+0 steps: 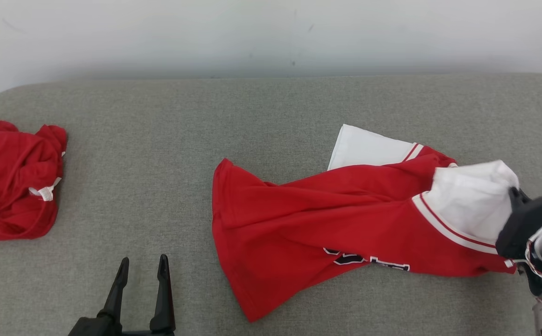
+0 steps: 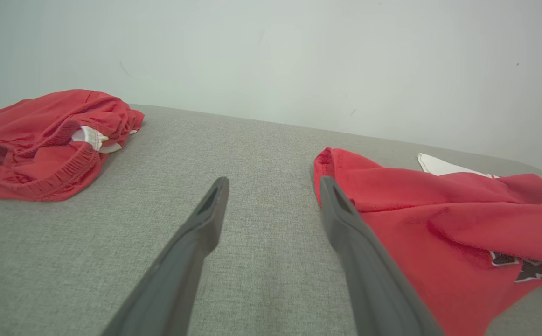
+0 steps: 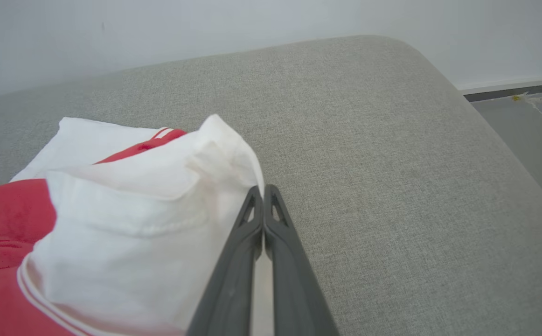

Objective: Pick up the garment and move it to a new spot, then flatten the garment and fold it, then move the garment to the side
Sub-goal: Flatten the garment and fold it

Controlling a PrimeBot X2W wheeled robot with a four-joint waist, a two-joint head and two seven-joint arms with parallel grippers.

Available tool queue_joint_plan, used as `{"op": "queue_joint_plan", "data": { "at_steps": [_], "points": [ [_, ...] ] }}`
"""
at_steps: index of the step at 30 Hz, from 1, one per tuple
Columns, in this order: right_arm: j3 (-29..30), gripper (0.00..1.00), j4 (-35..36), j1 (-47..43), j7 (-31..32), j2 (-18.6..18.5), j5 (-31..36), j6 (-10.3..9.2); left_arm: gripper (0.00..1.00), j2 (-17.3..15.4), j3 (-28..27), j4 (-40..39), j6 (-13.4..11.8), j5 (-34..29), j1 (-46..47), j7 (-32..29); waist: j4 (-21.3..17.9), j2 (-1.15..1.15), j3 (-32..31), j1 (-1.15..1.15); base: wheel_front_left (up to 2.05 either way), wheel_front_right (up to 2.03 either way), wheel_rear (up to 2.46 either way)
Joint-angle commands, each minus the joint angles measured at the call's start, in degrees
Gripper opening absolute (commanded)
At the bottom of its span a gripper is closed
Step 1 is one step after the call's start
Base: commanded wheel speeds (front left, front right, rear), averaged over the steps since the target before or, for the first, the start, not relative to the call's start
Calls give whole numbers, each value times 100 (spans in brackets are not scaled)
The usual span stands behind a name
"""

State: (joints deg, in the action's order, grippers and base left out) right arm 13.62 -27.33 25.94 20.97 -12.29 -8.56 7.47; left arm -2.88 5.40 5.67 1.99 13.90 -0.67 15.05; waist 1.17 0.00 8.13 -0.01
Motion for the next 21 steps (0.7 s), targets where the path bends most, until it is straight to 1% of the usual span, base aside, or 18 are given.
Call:
{"op": "queue_joint_plan", "data": {
  "at_steps": [1, 3, 4, 6, 7, 8, 13, 17, 21],
  "points": [
    [344, 0, 118, -172, 9, 146, 39, 5, 100, -1, -18, -31, -24, 20, -16, 19, -40, 0, -8, 1, 0, 0, 0],
    [617, 0, 190, -238, 63, 235, 157, 5, 100, -1, -27, -37, -16, 12, -15, 19, -63, 0, 1, 1, 0, 0, 0],
    [617, 0, 190, -238, 63, 235, 157, 5, 100, -1, -27, -37, -16, 12, -15, 19, -63, 0, 1, 1, 0, 0, 0],
    [805, 0, 203, -238, 100, 348, 252, 5, 100, -1, -40, -42, -2, -1, -6, 19, -84, 0, 16, 1, 0, 0, 0],
    [880, 97, 181, -219, 93, 402, 292, 5, 100, -1, -45, -44, 4, -8, 5, 19, -94, 0, 24, 1, 0, 0, 0],
    [939, 100, 152, -179, 66, 430, 342, 5, 100, -2, -46, -41, 13, -15, 22, 19, -100, 0, 34, 1, 0, 0, 0],
    [1158, 100, 49, -96, -49, 620, 502, 5, 100, -2, -5, 15, 39, -35, 96, 19, -80, 0, 29, 1, 0, 0, 0],
    [1286, 100, 38, -112, -276, 697, 637, 5, 100, -3, 20, 42, 36, -24, 109, 19, -41, 0, -41, 1, 0, 0, 0],
    [1261, 100, 174, -339, -611, 708, 681, 5, 100, -2, 21, 73, 15, 11, 18, 19, -14, 0, -166, 1, 0, 0, 0]
  ]
}}
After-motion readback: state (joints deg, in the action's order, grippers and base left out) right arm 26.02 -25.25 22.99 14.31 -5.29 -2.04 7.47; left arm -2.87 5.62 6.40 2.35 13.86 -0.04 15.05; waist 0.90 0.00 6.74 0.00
